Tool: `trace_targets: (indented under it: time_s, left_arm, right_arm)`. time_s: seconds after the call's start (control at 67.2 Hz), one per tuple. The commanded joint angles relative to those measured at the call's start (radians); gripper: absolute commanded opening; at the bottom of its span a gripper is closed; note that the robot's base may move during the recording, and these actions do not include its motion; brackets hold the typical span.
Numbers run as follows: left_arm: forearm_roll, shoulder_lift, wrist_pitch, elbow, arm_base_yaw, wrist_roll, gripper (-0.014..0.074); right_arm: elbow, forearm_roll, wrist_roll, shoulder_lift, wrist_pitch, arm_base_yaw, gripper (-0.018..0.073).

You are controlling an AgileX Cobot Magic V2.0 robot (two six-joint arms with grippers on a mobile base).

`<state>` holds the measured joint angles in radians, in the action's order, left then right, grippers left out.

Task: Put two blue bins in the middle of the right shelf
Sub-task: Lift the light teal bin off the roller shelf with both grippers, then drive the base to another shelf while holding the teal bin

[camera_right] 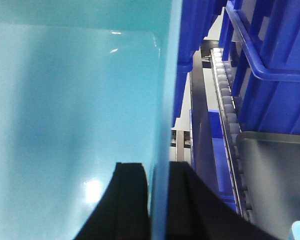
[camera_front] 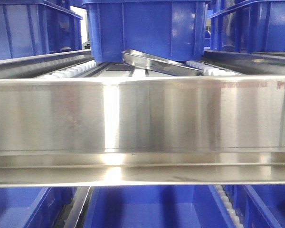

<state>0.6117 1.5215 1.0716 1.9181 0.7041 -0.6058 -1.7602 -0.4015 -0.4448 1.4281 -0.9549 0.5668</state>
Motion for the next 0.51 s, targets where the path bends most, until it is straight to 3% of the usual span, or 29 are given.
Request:
trace_targets:
  time_s: [0.0,0.491]
  left_arm:
    - [0.028,-0.004,-0.044,0.011,0.007,0.000,-0.0111]
    - [0.028,-0.001,-0.044,0.011,0.007,0.000,-0.0111]
  right_arm:
    - [-0.012,-0.029,0.015,-0.007,0.051,0.005,-0.0162]
    - [-0.012,-0.029,0.015,-0.007,0.074,0.005,-0.0162]
